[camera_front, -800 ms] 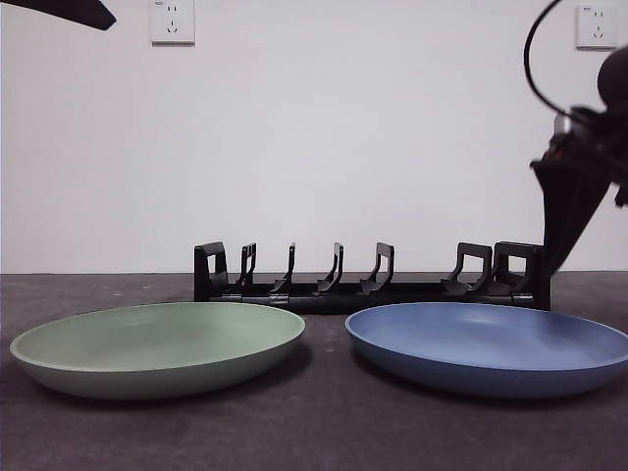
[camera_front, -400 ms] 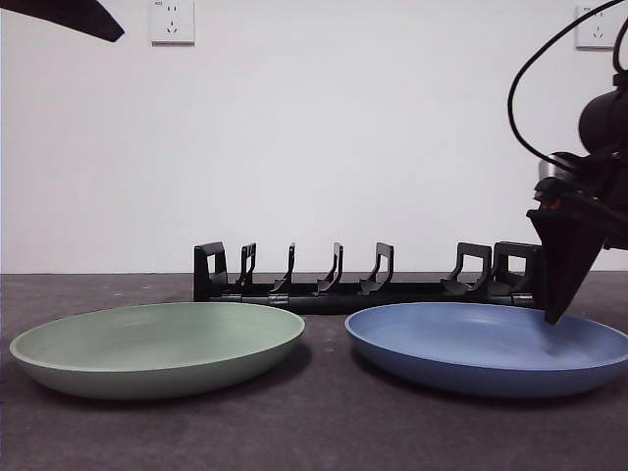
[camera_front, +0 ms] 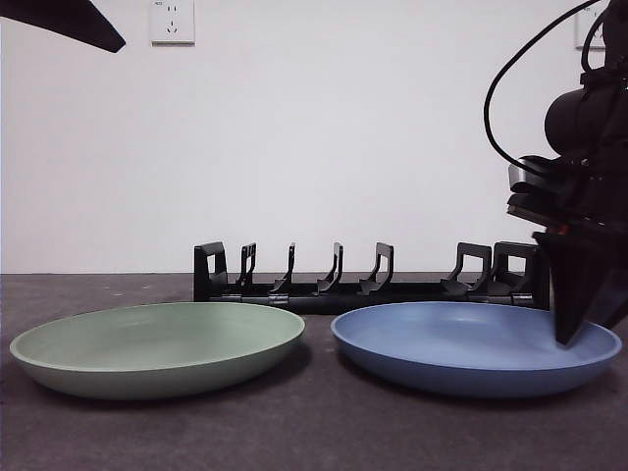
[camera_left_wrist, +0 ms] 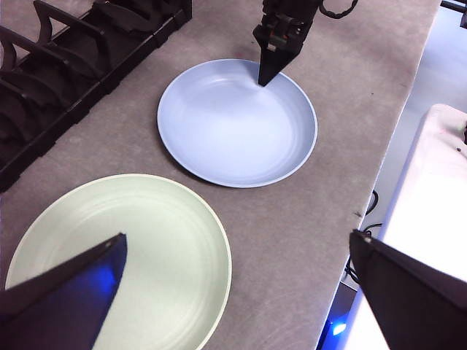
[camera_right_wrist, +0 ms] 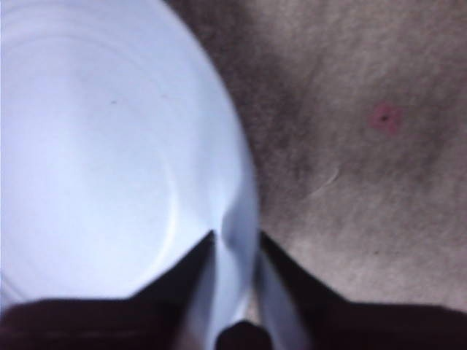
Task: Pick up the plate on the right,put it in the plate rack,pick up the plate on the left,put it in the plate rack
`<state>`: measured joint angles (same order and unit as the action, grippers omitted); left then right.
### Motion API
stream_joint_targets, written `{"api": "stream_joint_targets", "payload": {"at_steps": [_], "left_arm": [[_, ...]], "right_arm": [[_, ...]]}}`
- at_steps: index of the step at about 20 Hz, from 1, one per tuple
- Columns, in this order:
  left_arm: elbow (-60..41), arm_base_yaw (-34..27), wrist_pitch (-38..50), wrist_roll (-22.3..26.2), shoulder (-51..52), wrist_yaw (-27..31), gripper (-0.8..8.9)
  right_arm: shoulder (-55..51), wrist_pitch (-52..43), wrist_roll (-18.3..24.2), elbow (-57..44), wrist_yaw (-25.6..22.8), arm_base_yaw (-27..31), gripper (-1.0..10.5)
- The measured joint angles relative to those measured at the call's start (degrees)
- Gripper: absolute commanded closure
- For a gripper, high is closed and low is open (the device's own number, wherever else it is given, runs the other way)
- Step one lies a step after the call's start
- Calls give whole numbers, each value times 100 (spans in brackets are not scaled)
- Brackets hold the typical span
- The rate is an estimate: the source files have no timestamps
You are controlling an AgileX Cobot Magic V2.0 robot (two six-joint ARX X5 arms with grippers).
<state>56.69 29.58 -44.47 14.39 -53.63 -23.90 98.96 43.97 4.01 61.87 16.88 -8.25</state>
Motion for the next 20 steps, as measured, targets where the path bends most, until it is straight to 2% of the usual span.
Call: {"api": "stream_joint_targets", "payload": {"at_steps": [7,12,16,20], "left_arm": [[0,227,0,168,-4,2,149],[0,739,0,748,-136,87,149],[0,1434,118,1471,-391,905,149],[0,2105,898,2433,-734,2065,149]], "right_arm": [[-2,-70,-61,31,96,13,959],[-225,356,-74,212,181,39,959],[-911,1095,-4,973,350,48,959],[-1257,1770,50,1764,713,31,959]]}}
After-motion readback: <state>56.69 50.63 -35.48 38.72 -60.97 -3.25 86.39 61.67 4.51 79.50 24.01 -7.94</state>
